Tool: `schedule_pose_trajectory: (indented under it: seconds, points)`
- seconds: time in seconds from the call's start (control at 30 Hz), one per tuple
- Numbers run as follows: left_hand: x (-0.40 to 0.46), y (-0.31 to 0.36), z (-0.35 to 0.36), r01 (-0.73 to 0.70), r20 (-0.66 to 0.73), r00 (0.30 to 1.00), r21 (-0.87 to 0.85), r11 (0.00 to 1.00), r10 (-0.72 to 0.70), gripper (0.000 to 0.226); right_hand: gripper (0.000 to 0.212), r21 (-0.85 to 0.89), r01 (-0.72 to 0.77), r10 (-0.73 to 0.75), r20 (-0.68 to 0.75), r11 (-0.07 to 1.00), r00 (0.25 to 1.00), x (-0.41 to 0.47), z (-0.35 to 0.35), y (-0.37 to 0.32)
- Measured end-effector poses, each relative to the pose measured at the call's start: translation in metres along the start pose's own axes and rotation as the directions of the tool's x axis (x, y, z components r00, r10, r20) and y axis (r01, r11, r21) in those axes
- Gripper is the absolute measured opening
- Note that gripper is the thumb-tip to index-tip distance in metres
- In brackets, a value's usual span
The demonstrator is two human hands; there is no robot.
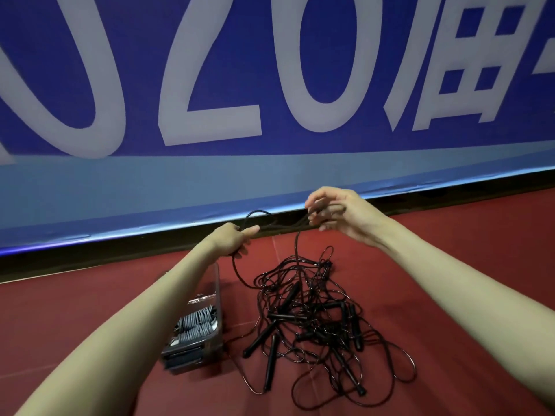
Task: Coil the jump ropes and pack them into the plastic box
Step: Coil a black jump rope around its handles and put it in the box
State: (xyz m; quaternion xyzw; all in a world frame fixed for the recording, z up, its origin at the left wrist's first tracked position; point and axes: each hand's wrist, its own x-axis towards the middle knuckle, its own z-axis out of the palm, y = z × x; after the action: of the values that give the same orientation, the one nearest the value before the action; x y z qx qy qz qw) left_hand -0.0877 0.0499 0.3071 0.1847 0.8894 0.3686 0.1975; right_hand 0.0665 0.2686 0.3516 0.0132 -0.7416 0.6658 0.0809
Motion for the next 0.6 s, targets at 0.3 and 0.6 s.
schedule_pose_trajectory:
  seconds: [0.3, 0.6]
  points:
    - [0.001, -0.013, 0.003, 0.049, -0.036, 0.998, 0.175, 0.983, -0.043, 0.053, 0.014, -0.076, -0.025, 0.025, -0.003, 0.997, 1.000, -0.005, 0.006, -0.007]
    - [-0.006, 0.009, 0.019, -0.331, 0.114, 0.936, -0.033, 0.943, 0.333, 0.062, 0.032, 0.233, -0.167, 0.213, -0.187, 0.958, 0.959, 0.005, 0.012, -0.018]
